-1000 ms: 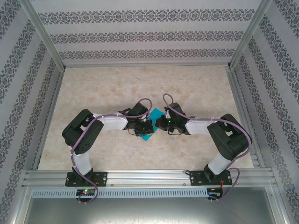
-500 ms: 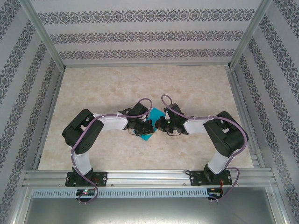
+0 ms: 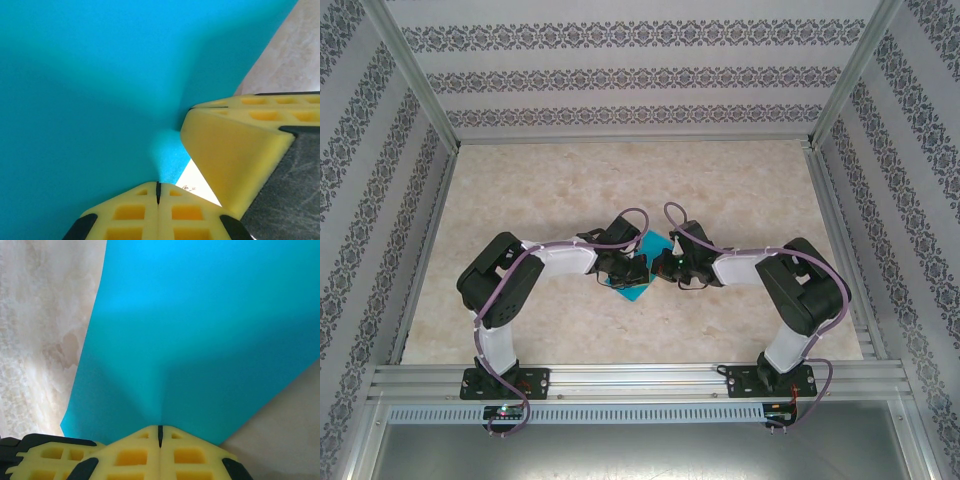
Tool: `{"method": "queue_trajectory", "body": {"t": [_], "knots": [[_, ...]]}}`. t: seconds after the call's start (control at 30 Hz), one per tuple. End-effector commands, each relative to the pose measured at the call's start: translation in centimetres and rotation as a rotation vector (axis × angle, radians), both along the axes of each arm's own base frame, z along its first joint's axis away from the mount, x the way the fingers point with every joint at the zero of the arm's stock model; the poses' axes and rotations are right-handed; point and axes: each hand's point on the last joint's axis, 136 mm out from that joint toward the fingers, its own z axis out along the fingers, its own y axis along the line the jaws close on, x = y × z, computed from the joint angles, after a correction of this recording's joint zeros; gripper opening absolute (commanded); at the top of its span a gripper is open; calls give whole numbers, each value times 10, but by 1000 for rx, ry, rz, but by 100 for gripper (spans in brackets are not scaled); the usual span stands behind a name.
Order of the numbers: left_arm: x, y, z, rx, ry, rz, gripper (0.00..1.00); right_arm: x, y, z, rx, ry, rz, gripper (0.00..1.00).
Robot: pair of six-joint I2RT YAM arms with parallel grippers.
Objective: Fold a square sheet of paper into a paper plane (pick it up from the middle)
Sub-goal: First fold in half a square sheet of paper at the center of the table.
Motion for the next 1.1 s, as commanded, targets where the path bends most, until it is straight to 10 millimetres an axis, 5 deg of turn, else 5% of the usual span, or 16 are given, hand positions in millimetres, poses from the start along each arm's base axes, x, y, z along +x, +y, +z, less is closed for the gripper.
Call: {"method": "queue_trajectory", "body": {"t": [0.0, 0.33, 0.5, 0.7, 0.9, 1.07], "knots": [[-37, 37, -40, 204, 145, -28, 0, 10, -10, -6, -40, 4, -7, 0], [-48, 44, -48, 232, 188, -32, 0, 72, -69, -9, -70, -24, -120, 0], [-40, 42, -42, 227, 155, -25, 0, 92, -74, 24, -55, -102, -115, 0], [-31, 38, -39, 207, 113, -1, 0, 63, -55, 53, -25, -154, -49, 0], [-21, 34, -38, 187, 70, 29, 0, 33, -12, 38, 7, -118, 32, 0], [-21, 33, -40, 181, 67, 28, 0, 32, -3, 17, 0, -73, 42, 0]]}}
